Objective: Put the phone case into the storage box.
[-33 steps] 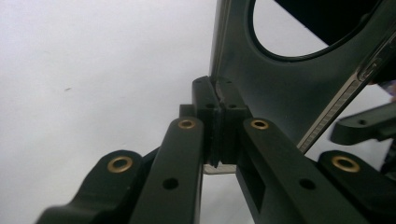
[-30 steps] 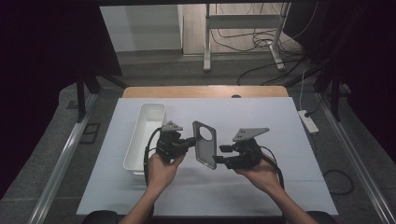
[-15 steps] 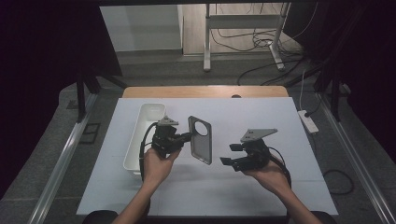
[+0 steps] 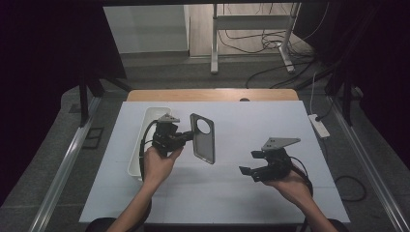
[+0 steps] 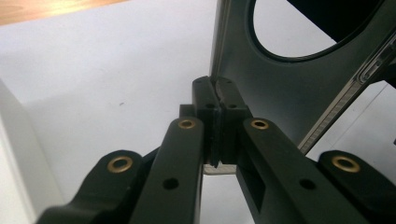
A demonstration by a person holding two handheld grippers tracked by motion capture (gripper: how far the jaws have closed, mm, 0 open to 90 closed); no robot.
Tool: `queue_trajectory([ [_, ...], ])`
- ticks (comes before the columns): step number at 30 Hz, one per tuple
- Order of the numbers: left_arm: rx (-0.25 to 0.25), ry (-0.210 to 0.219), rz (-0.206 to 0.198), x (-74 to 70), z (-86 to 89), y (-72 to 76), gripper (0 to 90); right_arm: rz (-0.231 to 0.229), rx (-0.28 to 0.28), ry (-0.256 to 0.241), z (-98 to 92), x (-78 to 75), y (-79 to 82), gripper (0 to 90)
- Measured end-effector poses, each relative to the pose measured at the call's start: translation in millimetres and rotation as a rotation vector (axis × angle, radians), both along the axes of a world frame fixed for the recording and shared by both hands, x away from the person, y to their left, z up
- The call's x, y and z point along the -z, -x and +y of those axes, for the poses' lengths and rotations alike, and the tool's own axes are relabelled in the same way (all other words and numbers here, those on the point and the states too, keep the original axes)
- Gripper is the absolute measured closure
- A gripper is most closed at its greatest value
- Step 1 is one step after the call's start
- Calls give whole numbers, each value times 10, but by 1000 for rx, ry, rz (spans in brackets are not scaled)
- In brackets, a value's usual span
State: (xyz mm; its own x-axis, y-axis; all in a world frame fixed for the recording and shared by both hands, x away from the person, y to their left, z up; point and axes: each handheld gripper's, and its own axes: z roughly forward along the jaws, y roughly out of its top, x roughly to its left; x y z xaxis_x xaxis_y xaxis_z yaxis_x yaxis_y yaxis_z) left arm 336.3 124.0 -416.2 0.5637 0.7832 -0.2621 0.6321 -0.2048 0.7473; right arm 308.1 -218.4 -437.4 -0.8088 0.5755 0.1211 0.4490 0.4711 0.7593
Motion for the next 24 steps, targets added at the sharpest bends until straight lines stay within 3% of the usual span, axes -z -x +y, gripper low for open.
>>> queue_trajectory([
  [7,-15,0,2,-67,99,-59,892,4,45,6,-125,16,32,161],
  [18,-37,-8,13,-140,232,-141,892,8,73,26,-277,22,83,134],
  [24,-57,-16,12,-198,306,-181,892,13,99,11,-389,12,124,120],
])
